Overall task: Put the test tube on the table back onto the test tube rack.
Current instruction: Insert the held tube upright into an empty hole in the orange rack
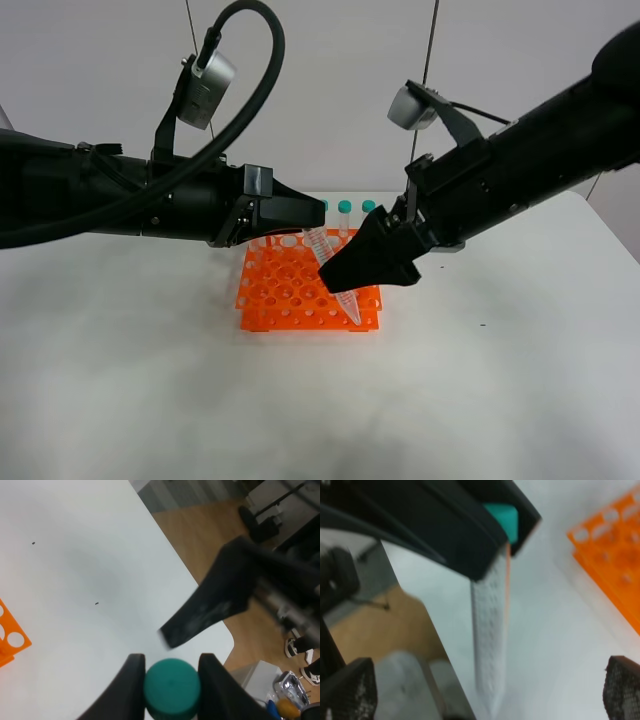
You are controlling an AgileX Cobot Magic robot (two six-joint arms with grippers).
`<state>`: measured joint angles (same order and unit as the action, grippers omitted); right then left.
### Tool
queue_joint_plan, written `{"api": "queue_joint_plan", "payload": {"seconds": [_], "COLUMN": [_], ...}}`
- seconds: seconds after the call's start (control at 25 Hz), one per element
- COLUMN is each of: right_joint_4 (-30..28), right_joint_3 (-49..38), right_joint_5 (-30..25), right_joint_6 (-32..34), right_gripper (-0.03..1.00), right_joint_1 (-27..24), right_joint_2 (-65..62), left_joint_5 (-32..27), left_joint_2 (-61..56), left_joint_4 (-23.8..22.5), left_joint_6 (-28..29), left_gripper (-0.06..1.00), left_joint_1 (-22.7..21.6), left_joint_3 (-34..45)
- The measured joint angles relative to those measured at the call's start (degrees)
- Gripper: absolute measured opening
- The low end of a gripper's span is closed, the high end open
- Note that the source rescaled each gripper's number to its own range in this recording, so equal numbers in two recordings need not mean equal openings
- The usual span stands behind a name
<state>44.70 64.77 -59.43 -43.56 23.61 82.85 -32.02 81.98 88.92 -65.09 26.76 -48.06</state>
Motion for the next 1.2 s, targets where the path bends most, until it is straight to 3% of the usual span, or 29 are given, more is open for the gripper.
{"api": "queue_joint_plan", "payload": {"seconds": [0.16, 0.44, 0.6, 0.96, 1.2], "right_joint_4": [-13.58, -32.82, -36.40, -38.56, -38.36], "right_joint_3": [8.59, 11.94, 11.94, 11.94, 11.94], "right_joint_5": [-5.50, -2.74, -2.48, -2.31, -6.06], "right_joint_6": [12.27, 29.39, 33.26, 33.64, 32.95], "right_gripper": [1.00, 1.00, 1.00, 1.00, 1.00], "right_joint_1": [0.00, -0.91, -5.66, -22.39, -22.04], "right_joint_2": [0.00, 0.52, 2.52, 5.80, 5.80], "left_joint_5": [0.00, 0.00, 0.00, 0.00, 0.00], "left_joint_2": [0.00, 0.00, 0.00, 0.00, 0.00], "left_joint_4": [0.00, 0.00, 0.00, 0.00, 0.00], "left_joint_6": [0.00, 0.00, 0.00, 0.00, 0.00], "left_gripper": [0.00, 0.00, 0.00, 0.00, 0.00], "left_joint_1": [0.00, 0.00, 0.00, 0.00, 0.00], "left_joint_3": [0.00, 0.00, 0.00, 0.00, 0.00]}}
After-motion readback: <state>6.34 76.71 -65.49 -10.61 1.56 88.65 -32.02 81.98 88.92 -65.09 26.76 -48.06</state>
